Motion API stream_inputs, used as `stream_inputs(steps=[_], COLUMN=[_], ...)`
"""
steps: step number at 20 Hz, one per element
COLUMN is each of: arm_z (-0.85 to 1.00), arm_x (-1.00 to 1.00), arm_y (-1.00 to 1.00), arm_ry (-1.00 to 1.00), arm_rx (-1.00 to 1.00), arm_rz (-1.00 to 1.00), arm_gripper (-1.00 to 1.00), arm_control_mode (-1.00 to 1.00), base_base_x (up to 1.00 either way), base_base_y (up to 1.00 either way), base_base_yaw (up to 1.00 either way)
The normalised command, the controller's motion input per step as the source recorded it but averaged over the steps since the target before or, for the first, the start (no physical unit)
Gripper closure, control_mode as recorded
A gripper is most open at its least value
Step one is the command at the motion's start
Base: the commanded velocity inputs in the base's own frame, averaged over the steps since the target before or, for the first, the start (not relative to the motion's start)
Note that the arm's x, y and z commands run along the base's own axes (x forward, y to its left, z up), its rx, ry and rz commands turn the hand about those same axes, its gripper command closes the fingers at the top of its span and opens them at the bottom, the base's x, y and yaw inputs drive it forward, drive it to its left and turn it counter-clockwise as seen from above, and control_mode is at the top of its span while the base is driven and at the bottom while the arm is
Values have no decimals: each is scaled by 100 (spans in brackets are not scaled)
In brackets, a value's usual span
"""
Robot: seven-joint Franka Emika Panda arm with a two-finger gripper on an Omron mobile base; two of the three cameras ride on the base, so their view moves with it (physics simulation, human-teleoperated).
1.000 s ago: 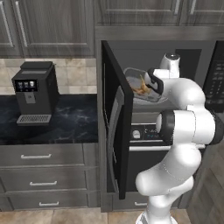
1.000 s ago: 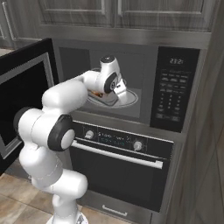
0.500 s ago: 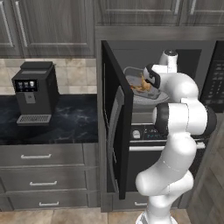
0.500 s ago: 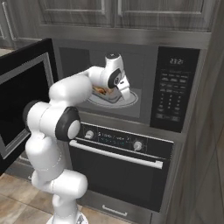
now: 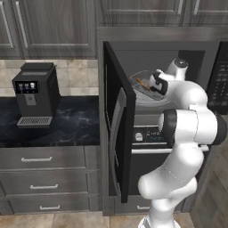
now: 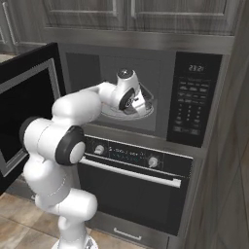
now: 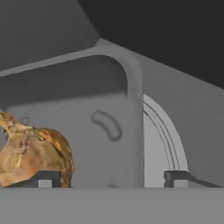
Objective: Place the tupperware containing the chicken drumstick and onion meal in the microwave. Close the microwave door and press the start button to reheat the meal.
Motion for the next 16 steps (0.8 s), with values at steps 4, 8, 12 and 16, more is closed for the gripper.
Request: stream_inputs(steps=[4,8,12,16], arm_z=[3,28,53,68], arm_x=[-60,-76,-57,-70], arm_y=[0,0,0,7], arm_ry=[-23,-17,-16,-13], arm_rx=[0,0,0,-2], arm_rz=[0,0,0,2], arm_gripper=[-100,-100,-100,-100], arm_control_mode=[-100,-100,-100,-100], base_base_x=[0,0,0,0], base_base_y=[0,0,0,0], base_base_yaw=[0,0,0,0])
